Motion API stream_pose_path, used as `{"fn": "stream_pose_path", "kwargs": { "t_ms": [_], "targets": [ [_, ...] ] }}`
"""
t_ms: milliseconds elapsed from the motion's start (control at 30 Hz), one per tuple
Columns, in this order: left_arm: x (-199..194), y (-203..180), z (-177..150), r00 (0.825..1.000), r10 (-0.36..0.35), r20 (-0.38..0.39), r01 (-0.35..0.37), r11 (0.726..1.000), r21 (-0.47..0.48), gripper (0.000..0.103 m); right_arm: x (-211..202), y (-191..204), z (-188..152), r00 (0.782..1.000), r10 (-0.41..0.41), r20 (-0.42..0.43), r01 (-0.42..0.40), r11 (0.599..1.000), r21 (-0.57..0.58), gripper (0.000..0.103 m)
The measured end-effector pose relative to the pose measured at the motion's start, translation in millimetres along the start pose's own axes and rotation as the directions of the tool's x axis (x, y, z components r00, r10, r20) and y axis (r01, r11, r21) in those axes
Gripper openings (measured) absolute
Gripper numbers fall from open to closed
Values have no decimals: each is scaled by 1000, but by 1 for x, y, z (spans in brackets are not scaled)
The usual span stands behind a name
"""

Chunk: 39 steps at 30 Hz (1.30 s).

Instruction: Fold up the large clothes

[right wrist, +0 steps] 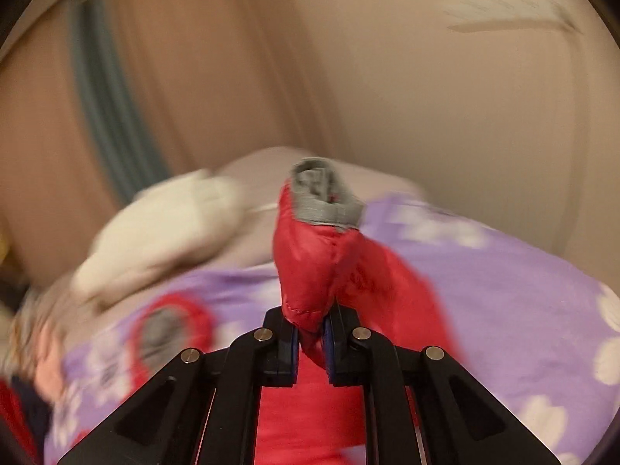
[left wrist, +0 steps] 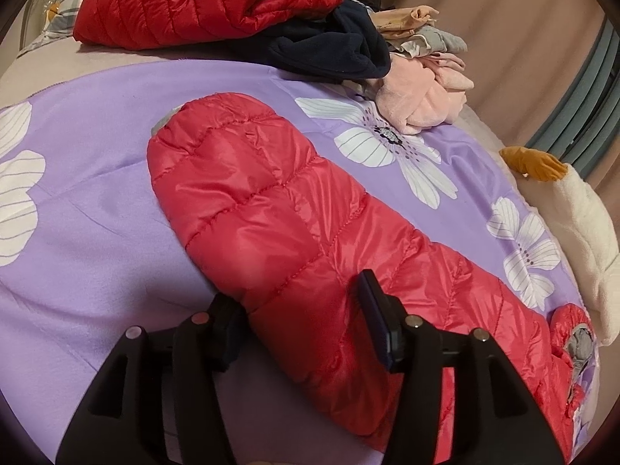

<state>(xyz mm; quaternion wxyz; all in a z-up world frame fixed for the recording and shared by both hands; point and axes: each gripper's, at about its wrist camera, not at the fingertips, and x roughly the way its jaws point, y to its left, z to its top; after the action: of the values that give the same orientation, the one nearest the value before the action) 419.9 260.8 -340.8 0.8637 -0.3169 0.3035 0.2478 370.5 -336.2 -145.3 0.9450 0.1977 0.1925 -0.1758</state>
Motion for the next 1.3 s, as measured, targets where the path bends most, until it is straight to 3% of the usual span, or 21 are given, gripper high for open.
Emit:
{"fn": "stream_pose_path", "kwargs": {
  "t_ms": [67,167,267,367,433,500,567,600,733,833,867,900,967,1067,1100,1133,1167,1200,1300],
  "targets": [
    [0,1,0,1000,-11,3,11,1000,-10,54,3,68,-13,991,129,-33,-131,988,-78,12],
    [0,2,0,1000,-22,5,22,1000,-20,54,3,161,-52,942,304,-143,-325,933,-157,12],
    [-1,3,0,999,-33,7,33,999,-29,54,14,221,-94,918,327,-223,-377,895,-237,12],
    [-2,5,-1,999,-48,10,48,998,-41,54,33,258,-135,919,250,-304,-344,885,-313,13],
    [-2,7,-1,998,-57,13,57,997,-48,54,37,253,-155,899,244,-364,-365,877,-313,27],
    [-3,8,-2,998,-64,15,65,996,-55,54,35,242,-159,873,274,-403,-405,868,-287,59],
    [-3,8,-2,998,-68,16,69,996,-58,54,29,243,-156,872,299,-387,-424,857,-294,73],
    [-3,8,-2,998,-69,16,69,996,-58,54,25,243,-158,880,300,-368,-421,852,-311,73],
    [-3,7,-2,998,-61,15,62,997,-52,53,9,227,-136,935,250,-251,-338,841,-422,73],
    [-3,5,-2,999,-32,13,33,999,-40,49,11,187,-121,975,163,-149,-211,882,-422,73],
    [-3,4,-2,1000,-11,14,11,999,-38,44,17,169,-118,986,108,-129,-152,902,-405,70],
    [-3,3,-2,1000,9,15,-8,999,-37,41,31,142,-116,993,-2,-122,-43,928,-370,52],
    [-3,0,-2,999,42,14,-41,999,-24,39,61,101,-118,966,-157,-204,90,949,-301,26],
    [-3,-9,-1,993,119,2,-119,993,14,34,111,40,-147,905,-212,-369,143,968,-205,17],
    [-3,-14,-1,988,154,-8,-154,987,36,31,118,31,-159,904,-222,-366,149,964,-219,15],
    [-3,-24,1,979,203,-20,-201,976,78,26,118,30,-167,919,-215,-331,139,961,-238,15],
    [-4,-34,3,972,232,-29,-227,968,111,15,118,30,-172,926,-207,-317,128,959,-252,15],
    [-8,-45,5,967,252,-28,-246,960,133,12,119,32,-172,923,-211,-323,130,959,-254,15],
    [-24,-61,9,978,206,-27,-202,973,117,9,120,37,-171,915,-227,-334,140,954,-266,15]
  ]
}}
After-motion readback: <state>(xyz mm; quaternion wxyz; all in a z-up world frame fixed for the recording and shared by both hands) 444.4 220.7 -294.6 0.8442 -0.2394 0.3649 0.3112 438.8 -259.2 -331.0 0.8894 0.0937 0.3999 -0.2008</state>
